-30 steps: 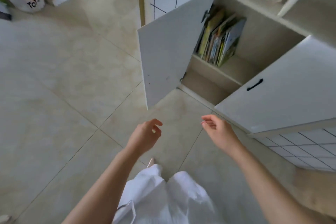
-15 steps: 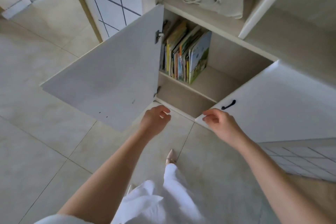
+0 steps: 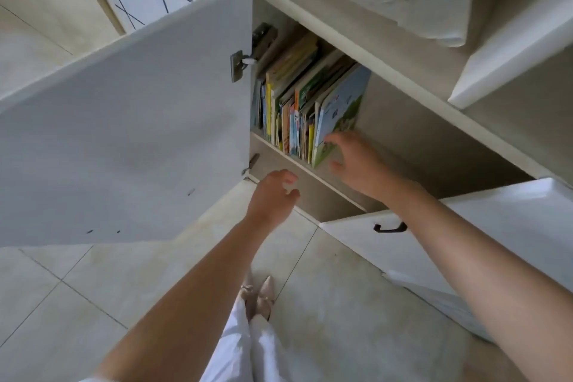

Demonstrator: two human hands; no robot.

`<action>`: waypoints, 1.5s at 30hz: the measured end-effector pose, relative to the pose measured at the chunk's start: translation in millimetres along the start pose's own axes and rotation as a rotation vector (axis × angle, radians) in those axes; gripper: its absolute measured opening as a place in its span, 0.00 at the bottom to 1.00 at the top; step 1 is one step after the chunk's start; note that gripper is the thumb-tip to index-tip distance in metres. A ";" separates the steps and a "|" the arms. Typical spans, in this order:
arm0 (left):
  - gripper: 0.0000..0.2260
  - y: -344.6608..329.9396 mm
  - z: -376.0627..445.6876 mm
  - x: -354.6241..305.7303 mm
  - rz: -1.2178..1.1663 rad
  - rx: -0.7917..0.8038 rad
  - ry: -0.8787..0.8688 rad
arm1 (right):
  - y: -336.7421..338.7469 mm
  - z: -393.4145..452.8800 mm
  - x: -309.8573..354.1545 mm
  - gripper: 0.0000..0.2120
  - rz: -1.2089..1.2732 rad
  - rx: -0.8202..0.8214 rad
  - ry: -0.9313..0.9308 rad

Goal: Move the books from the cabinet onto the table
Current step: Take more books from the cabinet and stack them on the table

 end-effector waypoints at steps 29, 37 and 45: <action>0.33 -65.7 115.2 0.1 -0.176 -0.239 -0.337 | 18.3 107.3 -57.8 0.39 -0.519 -0.387 0.116; 0.29 -88.1 121.0 -8.1 -0.325 -0.135 -0.268 | 19.6 133.7 -39.1 0.34 -0.599 -0.298 0.199; 0.26 -94.5 129.1 -6.3 -0.426 -0.165 -0.221 | 20.3 130.1 -43.5 0.35 -0.585 -0.272 0.217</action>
Point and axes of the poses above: each hand's wrist, its own z-axis towards the middle knuckle, its own y-axis out of the back of the hand, x = y × z, the point moved 7 cm from there along z, towards the middle knuckle, and after that the axes turned 7 degrees about -y, right-handed, at the moved point
